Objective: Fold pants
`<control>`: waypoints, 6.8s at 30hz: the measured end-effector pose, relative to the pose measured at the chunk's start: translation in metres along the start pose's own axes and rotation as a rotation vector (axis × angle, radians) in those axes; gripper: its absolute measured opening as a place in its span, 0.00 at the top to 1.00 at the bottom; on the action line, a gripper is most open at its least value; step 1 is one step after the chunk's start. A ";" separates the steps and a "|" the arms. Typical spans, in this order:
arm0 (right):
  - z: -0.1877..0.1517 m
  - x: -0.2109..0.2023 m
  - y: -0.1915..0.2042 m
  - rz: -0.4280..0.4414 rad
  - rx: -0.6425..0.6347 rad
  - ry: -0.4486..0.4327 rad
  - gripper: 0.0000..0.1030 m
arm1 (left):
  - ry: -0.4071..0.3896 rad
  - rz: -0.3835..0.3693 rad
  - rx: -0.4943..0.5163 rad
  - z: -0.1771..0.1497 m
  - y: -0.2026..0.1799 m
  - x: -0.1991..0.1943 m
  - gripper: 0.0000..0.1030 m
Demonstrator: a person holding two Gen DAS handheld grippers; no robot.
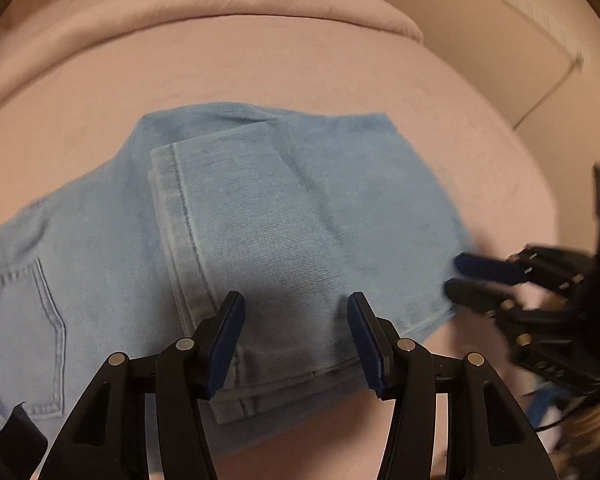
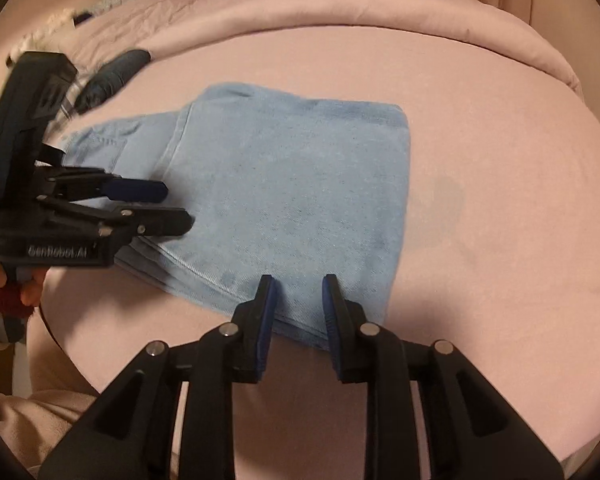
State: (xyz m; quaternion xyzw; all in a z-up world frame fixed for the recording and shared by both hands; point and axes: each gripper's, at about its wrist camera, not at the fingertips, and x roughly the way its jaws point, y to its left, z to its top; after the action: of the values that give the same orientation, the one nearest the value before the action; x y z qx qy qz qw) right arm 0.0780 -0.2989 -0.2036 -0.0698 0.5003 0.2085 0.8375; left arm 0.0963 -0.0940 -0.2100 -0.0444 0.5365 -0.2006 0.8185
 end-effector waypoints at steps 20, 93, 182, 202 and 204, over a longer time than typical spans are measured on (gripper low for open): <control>0.100 -0.036 0.112 0.199 -0.200 -0.149 0.43 | -0.438 -0.080 -0.745 -0.143 0.220 -0.169 0.28; 0.093 0.043 0.001 0.711 0.425 0.023 0.79 | -0.301 0.147 0.205 -0.041 0.022 -0.084 0.75; 0.057 0.022 -0.036 0.124 0.093 -0.006 0.90 | -0.075 0.157 0.063 -0.030 0.041 -0.061 0.54; 0.212 0.070 0.056 0.341 -0.121 0.130 0.52 | -0.091 -0.223 -0.357 -0.116 0.100 -0.085 0.54; 0.224 0.096 0.068 0.313 -0.161 0.195 0.52 | -0.087 -0.234 -0.359 -0.115 0.102 -0.083 0.57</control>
State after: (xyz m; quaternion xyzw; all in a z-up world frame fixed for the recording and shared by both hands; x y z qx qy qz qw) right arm 0.2704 -0.1372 -0.1709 -0.0777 0.5656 0.3677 0.7341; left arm -0.0064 0.0469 -0.2163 -0.2600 0.5190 -0.1933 0.7910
